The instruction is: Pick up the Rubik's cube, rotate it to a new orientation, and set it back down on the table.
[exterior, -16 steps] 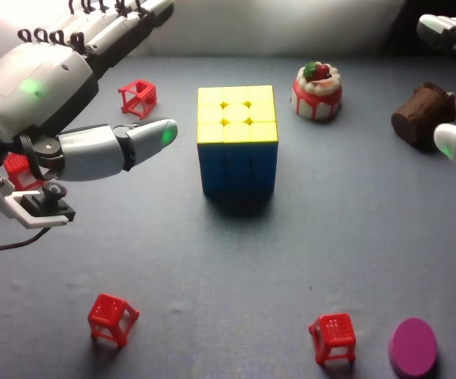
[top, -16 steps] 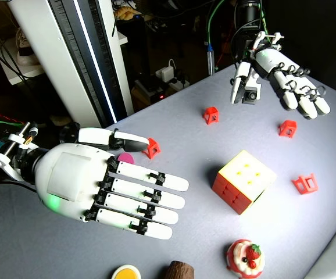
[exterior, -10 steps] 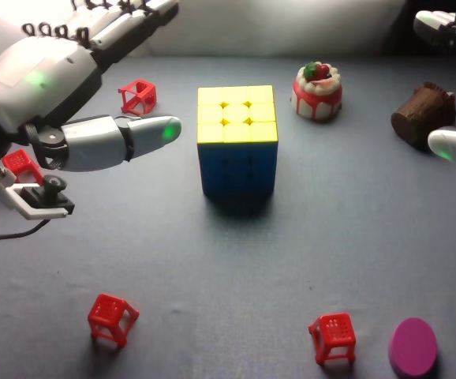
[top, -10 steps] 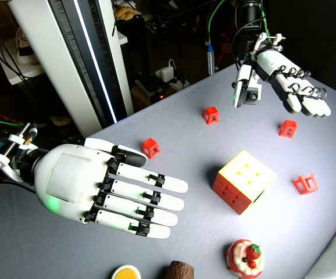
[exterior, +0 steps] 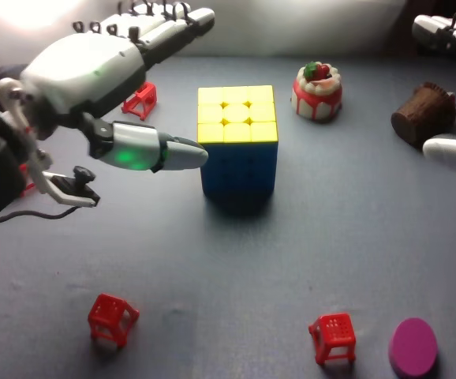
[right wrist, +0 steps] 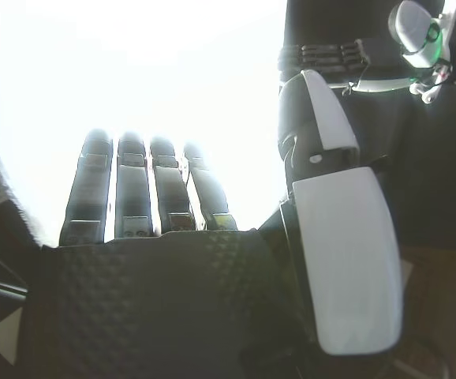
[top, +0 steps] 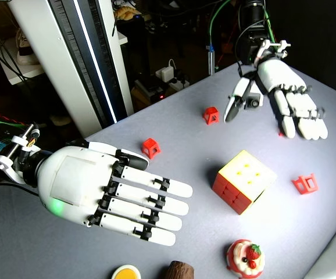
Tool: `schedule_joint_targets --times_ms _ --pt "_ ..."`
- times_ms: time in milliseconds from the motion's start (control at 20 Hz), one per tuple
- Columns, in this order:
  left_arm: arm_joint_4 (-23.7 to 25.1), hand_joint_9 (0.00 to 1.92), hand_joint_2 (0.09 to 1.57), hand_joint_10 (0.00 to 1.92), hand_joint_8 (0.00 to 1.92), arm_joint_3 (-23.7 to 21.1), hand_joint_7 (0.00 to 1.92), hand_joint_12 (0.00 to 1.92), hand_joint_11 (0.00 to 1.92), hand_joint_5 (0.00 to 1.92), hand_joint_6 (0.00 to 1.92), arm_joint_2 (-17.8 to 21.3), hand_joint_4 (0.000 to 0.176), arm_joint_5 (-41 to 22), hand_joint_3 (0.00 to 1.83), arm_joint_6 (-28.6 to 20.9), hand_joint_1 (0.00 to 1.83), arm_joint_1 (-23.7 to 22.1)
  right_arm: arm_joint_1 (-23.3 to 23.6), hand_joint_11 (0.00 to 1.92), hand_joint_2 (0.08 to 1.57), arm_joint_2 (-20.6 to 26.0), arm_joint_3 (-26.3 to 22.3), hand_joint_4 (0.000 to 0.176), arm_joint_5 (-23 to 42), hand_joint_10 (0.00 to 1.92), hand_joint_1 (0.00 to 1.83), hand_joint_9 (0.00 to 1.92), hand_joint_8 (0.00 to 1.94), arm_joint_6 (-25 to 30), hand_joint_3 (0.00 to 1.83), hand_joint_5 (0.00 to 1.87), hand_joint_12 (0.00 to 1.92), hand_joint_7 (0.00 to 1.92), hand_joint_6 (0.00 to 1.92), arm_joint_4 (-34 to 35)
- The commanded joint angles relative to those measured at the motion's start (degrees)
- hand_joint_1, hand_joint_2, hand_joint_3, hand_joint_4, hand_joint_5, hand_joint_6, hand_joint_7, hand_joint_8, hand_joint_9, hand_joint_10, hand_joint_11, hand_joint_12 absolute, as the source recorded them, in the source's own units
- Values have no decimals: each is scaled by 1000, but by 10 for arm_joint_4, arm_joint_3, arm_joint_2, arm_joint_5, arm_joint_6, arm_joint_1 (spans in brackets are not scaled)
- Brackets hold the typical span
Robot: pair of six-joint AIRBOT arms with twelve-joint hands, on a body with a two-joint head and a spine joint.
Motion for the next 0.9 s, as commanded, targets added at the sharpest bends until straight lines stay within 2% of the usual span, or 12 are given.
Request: schedule_joint_targets --times_ms 0,50,100,150,250,300,350,400,450,600,750,850 --pt "-3 0 877 0 0 5 0 0 0 0 0 -6 70 -38 0 0 653 -14 4 0 1188 -1 1 0 67 0 685 0 0 3 2 0 0 0 0 9" --pt "-3 0 871 0 0 14 0 7 15 0 0 -16 82 -20 0 0 738 -24 2 0 1190 -1 1 0 67 0 718 0 0 3 3 0 0 0 0 11" --pt "-2 0 868 0 0 20 0 5 8 0 0 -23 73 1 0 2 767 -34 1 0 1192 -3 1 0 65 0 727 0 0 3 3 0 0 0 0 11" --pt "-2 0 874 0 0 29 0 0 1 0 0 -33 51 29 0 9 800 -47 0 0 1196 -5 2 0 64 0 728 0 0 3 5 0 0 0 0 11" --pt "-3 0 900 0 0 48 0 0 0 0 0 -53 41 63 0 14 801 -61 -4 0 1200 -6 2 0 63 0 702 0 0 3 6 0 0 0 0 16" --pt "-8 0 904 0 0 55 0 0 0 0 0 -61 59 72 0 14 781 -65 -6 0 1203 -8 3 0 63 0 702 0 0 3 7 0 0 0 0 17" --pt "-15 0 898 0 0 63 0 0 0 0 0 -69 44 84 0 14 797 -68 -7 0 1201 -8 3 0 62 0 704 0 0 3 5 0 0 0 0 17" --pt "-18 0 894 0 0 69 0 0 0 0 0 -75 40 95 0 14 792 -70 -7 0 1204 -9 3 0 62 0 713 0 0 3 6 0 0 0 0 17" --pt "-20 0 877 0 0 75 0 0 0 0 0 -81 54 104 0 16 765 -72 -7 0 1207 -10 3 0 61 0 699 0 0 3 7 0 0 0 0 17" --pt "-48 0 865 0 0 90 0 0 0 0 0 -93 21 129 0 37 717 -74 -8 0 1204 -13 5 0 59 0 653 0 0 3 4 0 0 0 0 18" --pt "-65 0 875 0 0 101 0 0 0 0 0 -101 0 142 0 46 699 -74 -10 0 1202 -14 5 0 58 0 659 0 0 3 2 0 0 0 0 18" --pt "-83 0 868 0 0 107 0 0 0 0 0 -107 0 152 0 62 701 -76 -10 0 1204 -14 5 0 57 0 648 0 0 3 3 0 0 0 0 19"
